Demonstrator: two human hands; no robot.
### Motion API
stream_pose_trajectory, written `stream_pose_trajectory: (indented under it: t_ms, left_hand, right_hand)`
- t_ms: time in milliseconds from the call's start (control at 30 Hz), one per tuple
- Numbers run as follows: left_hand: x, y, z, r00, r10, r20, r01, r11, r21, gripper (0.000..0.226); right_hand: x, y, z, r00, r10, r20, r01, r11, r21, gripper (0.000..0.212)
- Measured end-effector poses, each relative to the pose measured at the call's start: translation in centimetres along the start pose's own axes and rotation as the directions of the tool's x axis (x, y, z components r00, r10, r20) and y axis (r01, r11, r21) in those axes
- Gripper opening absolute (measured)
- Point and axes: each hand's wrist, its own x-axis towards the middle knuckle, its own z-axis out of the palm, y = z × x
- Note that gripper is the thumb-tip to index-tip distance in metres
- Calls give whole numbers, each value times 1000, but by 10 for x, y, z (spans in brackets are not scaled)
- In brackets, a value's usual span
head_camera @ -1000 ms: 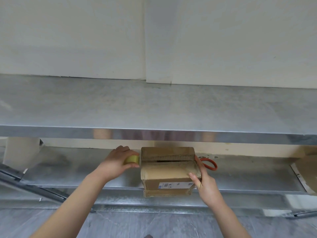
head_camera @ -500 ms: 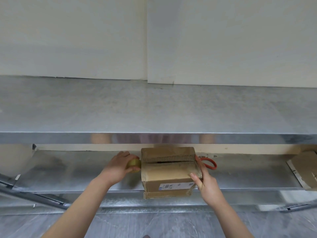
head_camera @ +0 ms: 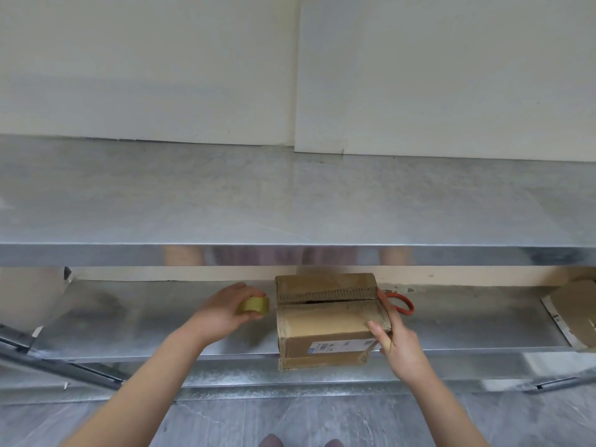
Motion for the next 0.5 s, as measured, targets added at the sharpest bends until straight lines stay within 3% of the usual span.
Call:
stream_pose_trajectory:
  t_ms: [133, 333, 500]
  left_hand:
    - [-3, -1, -1, 1000, 27, 9, -28, 997, 65, 38]
    - [-12, 2, -1, 1000, 20, -22, -19, 999, 34, 40]
    - [-17, 8, 7, 998, -16, -61, 19, 999, 38, 42]
  right_hand:
    - [-2, 0, -1, 1000, -2, 27, 2, 1000, 12, 73]
    - [-2, -3, -5, 997, -31, 69, 22, 991, 131, 72]
    - [-11, 19, -17, 990, -65, 124, 29, 962, 271, 100]
